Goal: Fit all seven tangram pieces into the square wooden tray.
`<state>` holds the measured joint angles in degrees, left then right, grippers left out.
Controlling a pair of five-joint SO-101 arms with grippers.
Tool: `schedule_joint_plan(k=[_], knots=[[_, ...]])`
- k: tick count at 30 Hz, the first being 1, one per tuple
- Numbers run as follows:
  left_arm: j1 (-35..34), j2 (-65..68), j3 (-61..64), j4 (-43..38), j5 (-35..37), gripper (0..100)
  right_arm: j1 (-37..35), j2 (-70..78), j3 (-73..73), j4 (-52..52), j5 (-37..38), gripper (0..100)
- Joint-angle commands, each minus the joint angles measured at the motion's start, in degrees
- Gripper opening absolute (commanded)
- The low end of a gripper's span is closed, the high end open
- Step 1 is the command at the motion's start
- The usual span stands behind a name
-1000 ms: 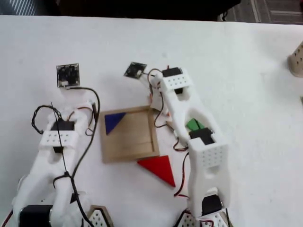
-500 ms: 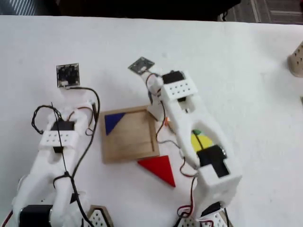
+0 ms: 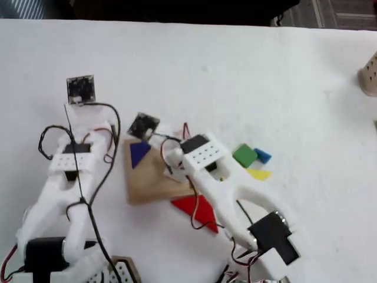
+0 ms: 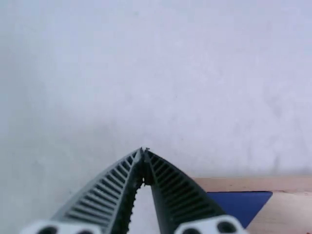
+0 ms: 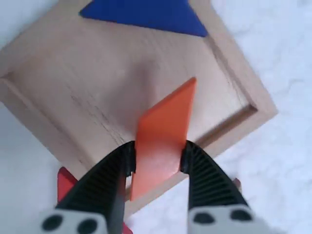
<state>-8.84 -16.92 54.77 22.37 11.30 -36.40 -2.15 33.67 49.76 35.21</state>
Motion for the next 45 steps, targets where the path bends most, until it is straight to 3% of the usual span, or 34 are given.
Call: schedule_joint_plan(k=[1,5,8,13,16,19,22,33,45], knots=[[-0.75,-0.22,-3.43,-0.97,-0.44,3,-1.54,-3.03,-0.18,-1.80,2.02,14.2],[-0.66,-0.22,-3.34,-0.97,-0.44,3,-1.54,-2.95,-0.18,-1.80,2.46,28.2],[-0.66,-0.22,-3.34,-0.97,-0.44,3,-1.27,-3.12,-0.35,-1.45,2.46,30.3],[-0.66,-0.22,-3.34,-0.97,-0.44,3,0.92,-3.91,-1.14,0.40,2.02,24.4],[-0.66,-0.22,-3.34,-0.97,-0.44,3,3.38,-5.85,-2.20,2.86,1.23,14.5],[-0.66,-0.22,-3.34,-0.97,-0.44,3,5.41,-7.16,-2.11,1.71,-4.57,1.4],[-0.66,-0.22,-3.34,-0.97,-0.44,3,6.73,-6.81,-1.67,-0.04,-8.53,3.6],[-0.75,-0.22,-3.25,-0.97,-0.44,3,6.20,0.66,-1.05,-1.36,-8.88,1.9],[-0.48,-0.22,-3.16,-0.97,-0.44,3,-0.66,0.40,-0.44,3.91,-9.23,1.9]])
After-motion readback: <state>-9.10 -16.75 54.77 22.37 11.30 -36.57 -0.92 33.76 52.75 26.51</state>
